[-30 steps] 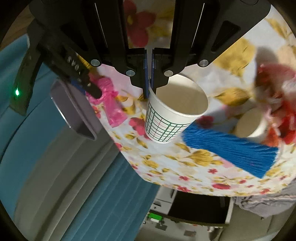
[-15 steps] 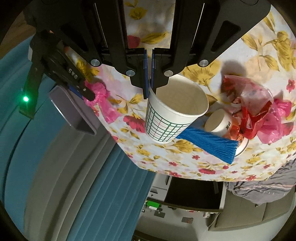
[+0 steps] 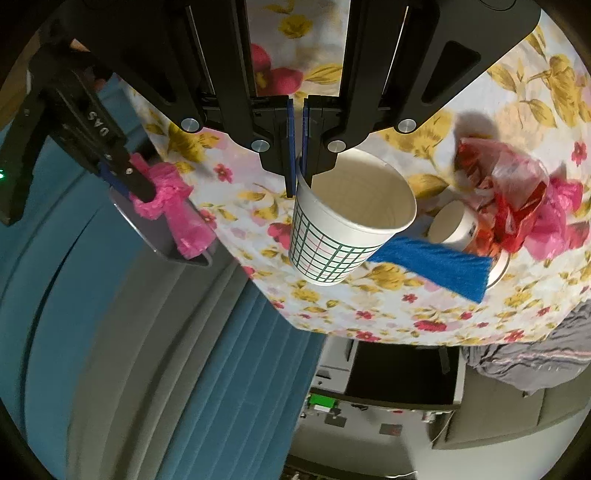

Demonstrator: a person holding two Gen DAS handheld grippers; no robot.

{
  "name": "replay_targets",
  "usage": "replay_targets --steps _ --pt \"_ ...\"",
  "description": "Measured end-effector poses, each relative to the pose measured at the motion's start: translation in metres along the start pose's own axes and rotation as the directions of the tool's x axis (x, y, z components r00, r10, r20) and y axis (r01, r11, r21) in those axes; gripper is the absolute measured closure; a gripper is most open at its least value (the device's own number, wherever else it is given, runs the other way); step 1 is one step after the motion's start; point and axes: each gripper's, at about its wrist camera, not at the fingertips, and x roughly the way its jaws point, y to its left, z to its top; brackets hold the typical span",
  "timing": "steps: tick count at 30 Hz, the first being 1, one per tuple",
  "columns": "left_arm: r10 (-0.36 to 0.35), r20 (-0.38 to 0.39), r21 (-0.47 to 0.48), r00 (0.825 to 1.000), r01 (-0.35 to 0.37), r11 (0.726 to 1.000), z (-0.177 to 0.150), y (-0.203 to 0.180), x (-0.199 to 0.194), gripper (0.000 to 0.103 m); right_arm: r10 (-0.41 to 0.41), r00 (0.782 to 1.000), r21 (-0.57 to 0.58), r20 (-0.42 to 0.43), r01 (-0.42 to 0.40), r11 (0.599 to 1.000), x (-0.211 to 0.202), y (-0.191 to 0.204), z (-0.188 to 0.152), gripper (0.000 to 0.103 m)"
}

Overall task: Collect trash
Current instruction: 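Carry the pink bag and grid cup over the grey bin with both tools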

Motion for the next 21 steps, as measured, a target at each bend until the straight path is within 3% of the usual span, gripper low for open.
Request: replay_targets --steps 11,21 --pt "-0.094 0.0 0.125 0.996 0.093 0.988 0.031 -0.063 0.021 0.101 -0.095 0.993 0.018 0.068 0.094 0.995 -0.016 -0.046 0.026 0.079" --pt "-0.221 -0.072 0.219 0.973 0.232 0.948 0.055 -0.138 0.07 0.101 -0.198 0.975 0.079 0.097 0.191 0.978 -0.015 -0.097 0.036 0.079"
